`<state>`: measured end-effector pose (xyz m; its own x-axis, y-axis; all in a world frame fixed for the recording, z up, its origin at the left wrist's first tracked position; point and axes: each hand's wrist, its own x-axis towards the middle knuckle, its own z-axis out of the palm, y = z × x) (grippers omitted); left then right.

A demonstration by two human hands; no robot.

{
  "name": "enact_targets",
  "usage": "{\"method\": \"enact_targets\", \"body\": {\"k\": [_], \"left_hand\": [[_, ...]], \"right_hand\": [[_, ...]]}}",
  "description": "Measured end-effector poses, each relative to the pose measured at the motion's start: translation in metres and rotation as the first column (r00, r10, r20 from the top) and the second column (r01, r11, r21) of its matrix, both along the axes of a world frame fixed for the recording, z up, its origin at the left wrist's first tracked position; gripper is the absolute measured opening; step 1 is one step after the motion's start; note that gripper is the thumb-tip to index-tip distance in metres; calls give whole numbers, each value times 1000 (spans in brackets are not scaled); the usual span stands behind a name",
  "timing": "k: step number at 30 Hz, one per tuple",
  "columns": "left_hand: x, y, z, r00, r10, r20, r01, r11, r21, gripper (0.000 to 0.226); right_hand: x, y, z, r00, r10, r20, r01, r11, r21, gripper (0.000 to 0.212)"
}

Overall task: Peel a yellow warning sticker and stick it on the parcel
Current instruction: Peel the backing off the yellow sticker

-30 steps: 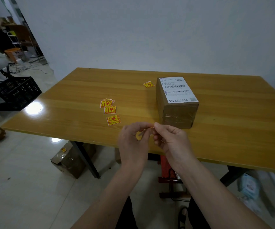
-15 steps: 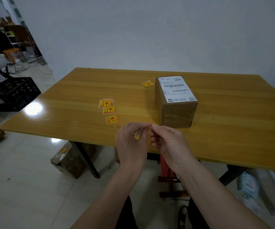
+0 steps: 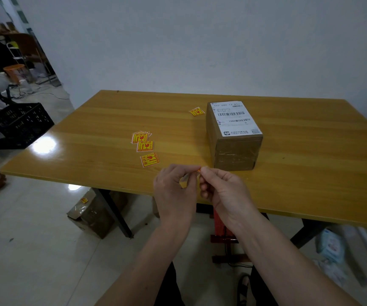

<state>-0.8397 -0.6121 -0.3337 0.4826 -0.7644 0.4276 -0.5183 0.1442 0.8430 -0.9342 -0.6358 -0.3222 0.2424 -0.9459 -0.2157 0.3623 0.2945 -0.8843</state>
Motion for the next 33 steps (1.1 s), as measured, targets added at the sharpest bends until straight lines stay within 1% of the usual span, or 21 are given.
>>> {"method": "enact_targets", "body": {"k": [3,14,18,28,33], "left_hand": [[-1,1,-1,1000,-3,-17,3,1000,9,12],[-2,4,-1,998,5,-60,0,997,72,10],[-3,5,0,997,5,-78,0,997,71,12],[-3,4,1,999,15,-48,-12,998,63,14],[-2,5,1,999,14,-29,-12,997,75,12]], "right_hand": [[0,0,-1,1000,-4,8,4,1000,8,17],[0,2,-3,1000,3,6,-3,1000,-12,20],[-1,2,-2,1000,10,26,-10,1000,0,19],[0,1,-2,999,14,42,-13,1000,-3,17],[0,1,-2,1000,18,24,-18,1000,-2,16]]}}
